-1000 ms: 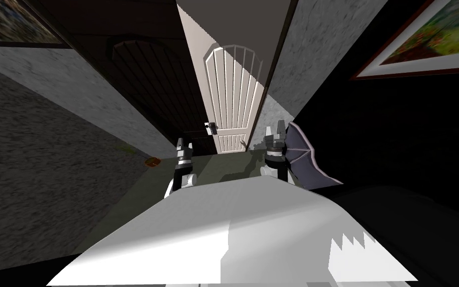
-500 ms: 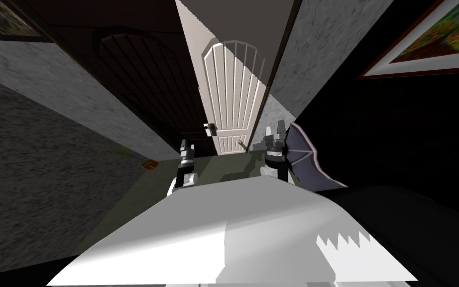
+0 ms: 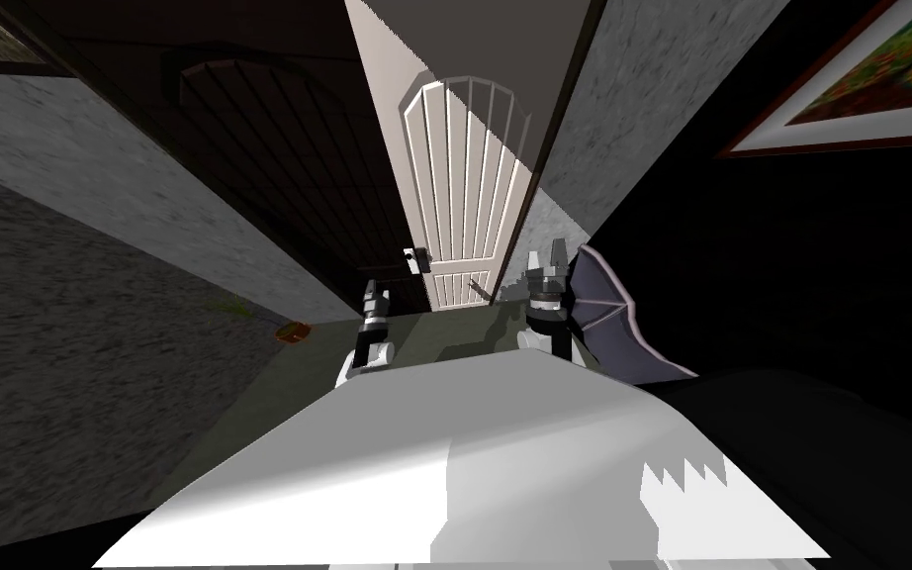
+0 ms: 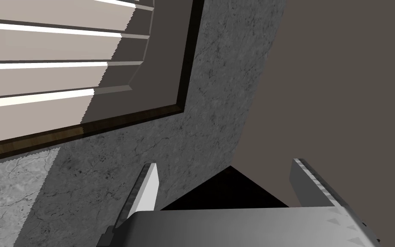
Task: Pull the door open
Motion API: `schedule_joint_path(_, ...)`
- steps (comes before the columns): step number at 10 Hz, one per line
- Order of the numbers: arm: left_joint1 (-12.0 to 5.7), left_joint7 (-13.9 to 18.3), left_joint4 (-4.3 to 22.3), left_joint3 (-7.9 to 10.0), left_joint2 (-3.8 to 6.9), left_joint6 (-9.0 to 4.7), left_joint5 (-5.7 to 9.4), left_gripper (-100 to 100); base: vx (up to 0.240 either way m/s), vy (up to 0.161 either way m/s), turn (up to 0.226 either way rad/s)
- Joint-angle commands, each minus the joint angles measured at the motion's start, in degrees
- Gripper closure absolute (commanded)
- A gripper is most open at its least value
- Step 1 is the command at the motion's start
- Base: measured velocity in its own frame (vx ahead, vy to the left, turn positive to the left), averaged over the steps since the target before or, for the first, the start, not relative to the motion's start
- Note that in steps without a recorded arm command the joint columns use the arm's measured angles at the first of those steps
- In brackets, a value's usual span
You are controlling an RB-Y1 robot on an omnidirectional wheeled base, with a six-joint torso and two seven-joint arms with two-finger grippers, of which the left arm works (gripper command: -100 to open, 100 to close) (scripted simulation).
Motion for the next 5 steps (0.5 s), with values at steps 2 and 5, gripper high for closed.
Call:
schedule_joint_path(2, -1.58, -0.14, 3.68, 0.12, 0.07, 0.8, -0.1, -100, 0.113, 0.026, -0.027)
schedule_joint_path(5, -2.89, -0.2, 6.69, 0.26, 0.22, 1.41, -0.14, -100, 0.127, 0.015, -0.023)
